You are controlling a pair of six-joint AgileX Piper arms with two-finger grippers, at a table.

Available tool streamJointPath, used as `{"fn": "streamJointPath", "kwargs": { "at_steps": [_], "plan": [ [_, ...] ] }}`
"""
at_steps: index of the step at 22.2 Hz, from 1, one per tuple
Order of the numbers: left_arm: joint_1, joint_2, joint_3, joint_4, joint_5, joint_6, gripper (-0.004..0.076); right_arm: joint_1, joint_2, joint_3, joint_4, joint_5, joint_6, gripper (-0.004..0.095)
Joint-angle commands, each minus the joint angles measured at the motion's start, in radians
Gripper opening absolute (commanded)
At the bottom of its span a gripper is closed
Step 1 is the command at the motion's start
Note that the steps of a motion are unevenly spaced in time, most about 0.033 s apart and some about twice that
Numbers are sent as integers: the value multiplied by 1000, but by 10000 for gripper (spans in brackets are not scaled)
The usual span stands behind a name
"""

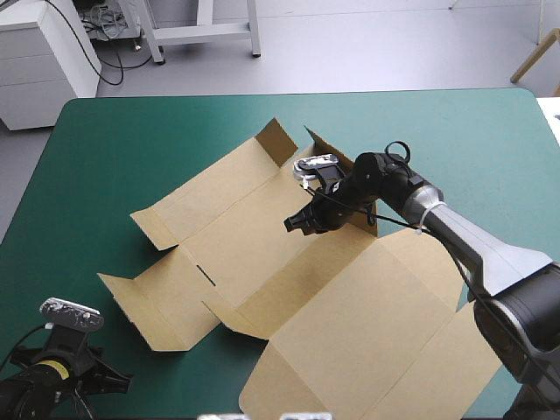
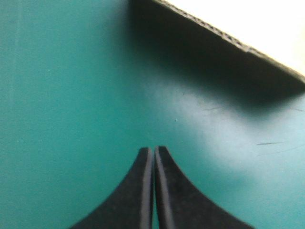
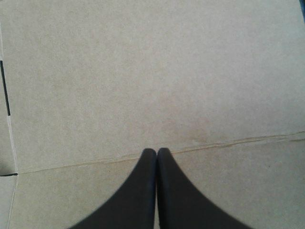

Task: Fold the box

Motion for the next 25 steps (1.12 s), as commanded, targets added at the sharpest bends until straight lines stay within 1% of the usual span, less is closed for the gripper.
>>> {"fn": "streamJointPath", "kwargs": {
  "at_steps": [1,3,7,9,10,12,14,16,22,25],
  "plan": [
    [0,8,-26,-4,-43,-8,-10,0,-68,-31,-11,14,27,-19],
    [0,8,-26,-4,-43,-8,-10,0,-92,-31,-43,35,46,-19],
    [0,8,-26,-4,-43,-8,-10,0,-140,-32,-60,74,65,-19],
    [0,8,-26,-4,-43,-8,-10,0,-166,-35,-107,92,100,-19],
    [0,8,-26,-4,-41,-8,-10,0,-184,-47,-157,125,133,-19],
    [0,8,-26,-4,-41,-8,-10,0,-208,-69,-208,175,149,-19],
    [0,8,-26,-4,-41,-8,-10,-1,-234,-92,-245,219,168,-20],
    [0,8,-26,-4,-41,-8,-10,-12,-259,-111,-270,234,182,-20],
    [0,8,-26,-6,-41,-8,-10,-131,-319,-129,-262,309,175,-20],
    [0,8,-26,-6,-41,-8,-10,-192,-363,-129,-259,309,150,-20]
  ]
}}
